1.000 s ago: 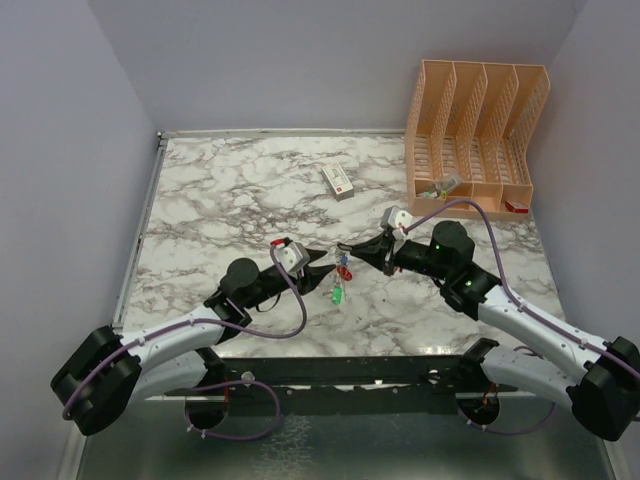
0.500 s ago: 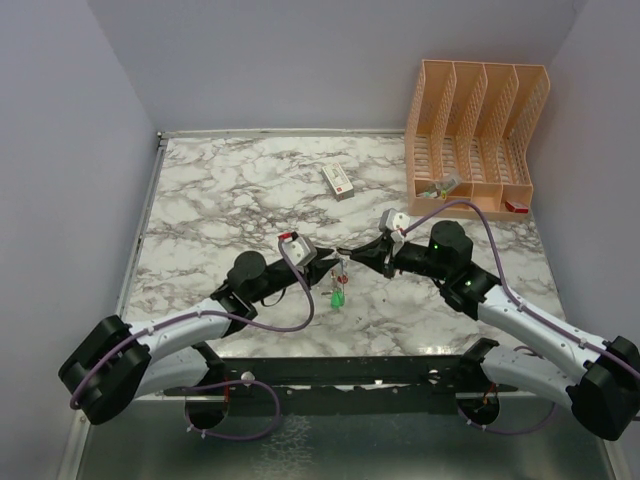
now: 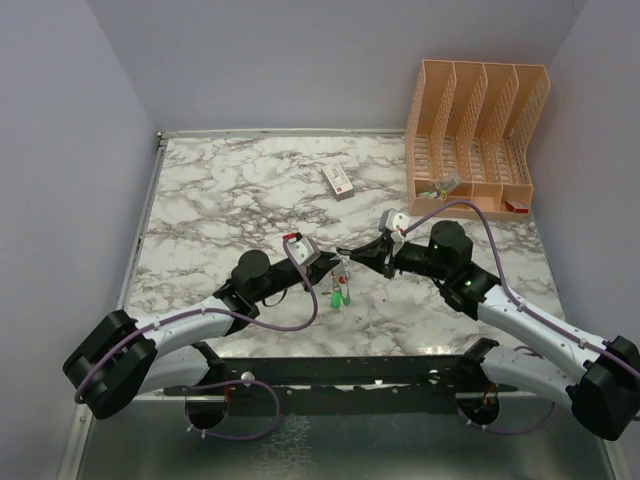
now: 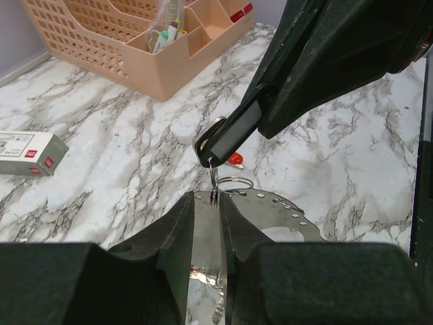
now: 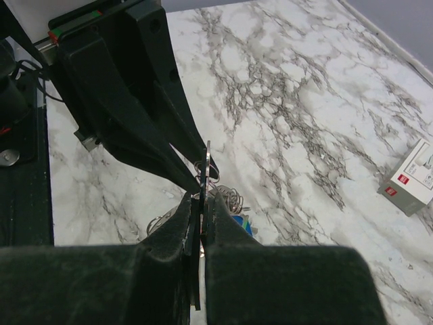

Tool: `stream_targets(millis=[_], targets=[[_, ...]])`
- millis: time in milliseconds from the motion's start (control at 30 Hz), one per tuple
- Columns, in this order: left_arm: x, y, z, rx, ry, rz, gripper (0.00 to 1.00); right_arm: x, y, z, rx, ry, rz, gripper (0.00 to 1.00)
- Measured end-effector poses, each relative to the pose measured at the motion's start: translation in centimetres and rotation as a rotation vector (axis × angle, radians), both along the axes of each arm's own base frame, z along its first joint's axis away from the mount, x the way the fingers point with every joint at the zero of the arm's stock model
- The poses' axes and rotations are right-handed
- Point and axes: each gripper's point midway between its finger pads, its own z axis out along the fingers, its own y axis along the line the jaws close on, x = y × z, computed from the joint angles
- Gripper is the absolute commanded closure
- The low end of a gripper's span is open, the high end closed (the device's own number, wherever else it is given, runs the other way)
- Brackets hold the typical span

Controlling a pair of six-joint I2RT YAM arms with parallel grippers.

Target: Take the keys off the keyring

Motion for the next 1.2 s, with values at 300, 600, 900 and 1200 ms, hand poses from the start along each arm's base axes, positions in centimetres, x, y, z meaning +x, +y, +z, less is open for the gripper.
stream_targets(millis=[300, 600, 900, 1200], targets=[[0.2, -0.5, 0.7, -0.008, -0.009, -0.012, 0.87, 0.0, 0.1, -0.2, -0.003, 0.004, 0.003, 0.99], [0.1, -0.7, 0.8, -0.008, -0.009, -0.021, 1.0, 0.4, -0.2, -0.2, -0.003, 0.0, -0.023, 0.99], [-0.2, -0.1, 0.8, -0.017, -0.017, -0.011, 1.0, 1.7, -1.2, -1.0, -0.002, 0.028, -0.149, 0.99], [-0.7, 0.4, 0.8, -0.022, -0.022, -0.009, 1.0, 4.0, -2.3, -0.6, 0.003, -0.004, -0.281, 0.99]])
